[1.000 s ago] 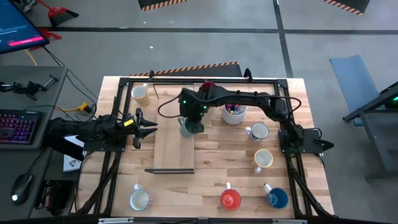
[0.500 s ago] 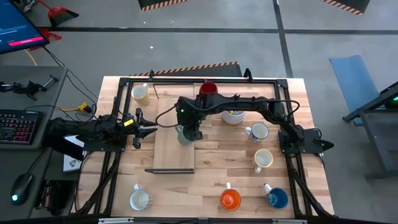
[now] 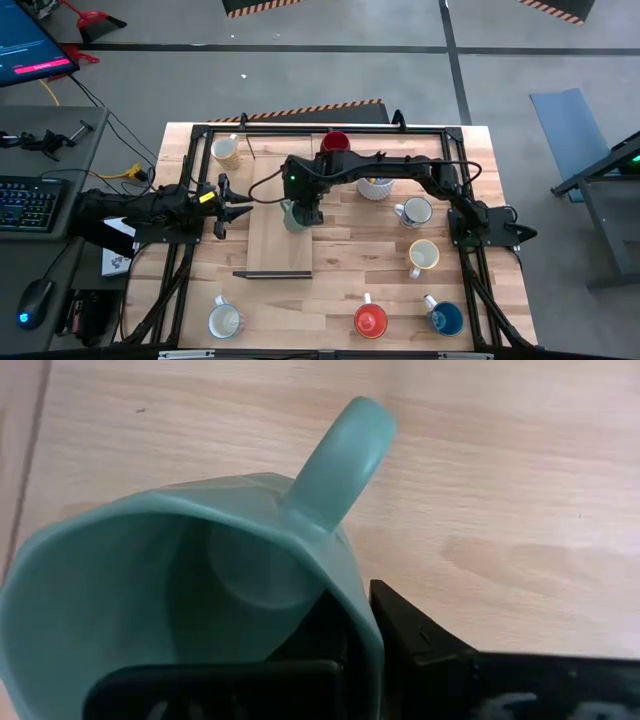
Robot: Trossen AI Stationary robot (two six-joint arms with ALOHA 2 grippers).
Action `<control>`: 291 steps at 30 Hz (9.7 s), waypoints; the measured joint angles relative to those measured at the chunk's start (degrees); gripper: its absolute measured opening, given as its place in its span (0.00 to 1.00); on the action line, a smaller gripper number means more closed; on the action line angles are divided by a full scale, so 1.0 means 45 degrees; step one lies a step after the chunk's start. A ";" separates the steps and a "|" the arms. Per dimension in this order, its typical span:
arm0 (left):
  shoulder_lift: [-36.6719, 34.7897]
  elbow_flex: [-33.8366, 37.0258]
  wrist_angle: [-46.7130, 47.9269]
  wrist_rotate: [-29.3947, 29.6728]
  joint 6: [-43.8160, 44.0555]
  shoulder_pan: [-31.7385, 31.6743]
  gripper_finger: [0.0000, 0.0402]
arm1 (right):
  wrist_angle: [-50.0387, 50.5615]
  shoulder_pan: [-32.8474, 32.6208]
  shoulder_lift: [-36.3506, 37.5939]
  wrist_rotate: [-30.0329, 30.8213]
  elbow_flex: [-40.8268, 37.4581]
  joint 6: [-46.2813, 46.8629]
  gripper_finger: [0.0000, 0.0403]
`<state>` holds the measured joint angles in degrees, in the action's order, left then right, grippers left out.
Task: Place coffee mugs
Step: Put the green mug on the shelf, then put the yellow mug on the shelf
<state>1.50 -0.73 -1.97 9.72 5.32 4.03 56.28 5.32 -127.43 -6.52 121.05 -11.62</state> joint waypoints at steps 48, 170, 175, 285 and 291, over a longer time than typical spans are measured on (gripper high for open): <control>0.0277 0.0010 0.0004 -0.0034 0.0005 0.0005 0.24 | 0.0606 0.0117 -0.0075 0.0616 0.2373 -0.0519 0.28; 0.1132 0.0005 0.0009 -0.0024 0.0442 0.0000 0.24 | -0.1609 0.0543 -0.0910 -0.1550 0.0413 -0.1073 0.00; 0.1132 0.0005 0.0005 -0.0024 0.0442 0.0001 0.24 | -0.1624 0.0761 -0.0887 -0.1346 0.0413 -0.1100 0.00; 0.1132 0.0005 -0.0001 -0.0034 0.0671 0.0005 0.24 | -0.4500 0.2028 -0.0877 -0.1020 0.0650 -0.1189 0.00; 0.1137 0.0005 0.0004 -0.0039 0.0675 0.0005 0.24 | -0.2524 0.1321 -0.0731 -0.2001 0.2609 -0.1202 0.00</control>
<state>6.61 -0.71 -1.96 9.54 8.36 4.05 44.92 11.27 -130.72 -15.53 132.79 -17.02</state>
